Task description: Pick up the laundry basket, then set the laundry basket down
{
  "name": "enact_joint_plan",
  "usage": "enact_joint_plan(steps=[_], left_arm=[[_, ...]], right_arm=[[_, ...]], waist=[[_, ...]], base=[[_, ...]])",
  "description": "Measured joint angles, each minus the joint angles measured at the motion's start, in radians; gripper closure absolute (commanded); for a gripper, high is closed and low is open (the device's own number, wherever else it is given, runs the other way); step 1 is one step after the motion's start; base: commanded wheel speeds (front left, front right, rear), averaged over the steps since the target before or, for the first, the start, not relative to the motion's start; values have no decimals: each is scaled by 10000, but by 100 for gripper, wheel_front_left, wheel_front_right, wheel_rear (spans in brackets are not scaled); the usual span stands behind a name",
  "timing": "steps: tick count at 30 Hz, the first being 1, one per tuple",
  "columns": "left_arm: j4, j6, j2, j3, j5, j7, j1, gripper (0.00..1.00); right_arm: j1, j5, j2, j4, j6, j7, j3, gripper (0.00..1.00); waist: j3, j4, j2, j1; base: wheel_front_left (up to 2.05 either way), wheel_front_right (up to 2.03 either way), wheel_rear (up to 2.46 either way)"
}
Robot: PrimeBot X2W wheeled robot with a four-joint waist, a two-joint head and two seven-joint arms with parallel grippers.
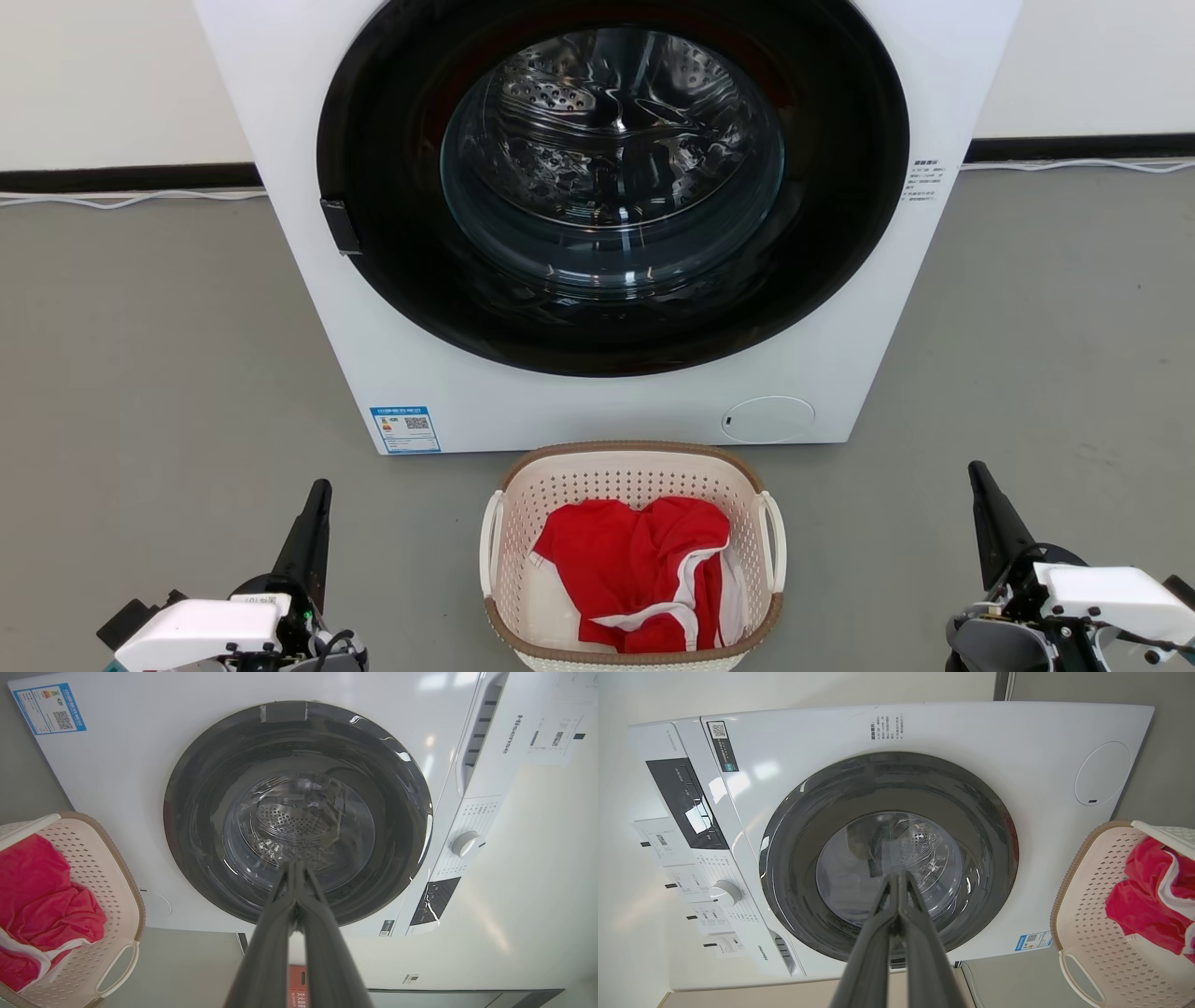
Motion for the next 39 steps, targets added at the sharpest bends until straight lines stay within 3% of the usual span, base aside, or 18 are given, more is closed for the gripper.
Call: enact_joint_plan(steps=[39], left_arm=[[-6, 0, 0, 2, -40, 0, 0, 100]], right_arm=[[4, 0, 0, 2, 0, 0, -2, 100]], waist=[[0, -1, 0, 0]], base=[[0, 0, 0]])
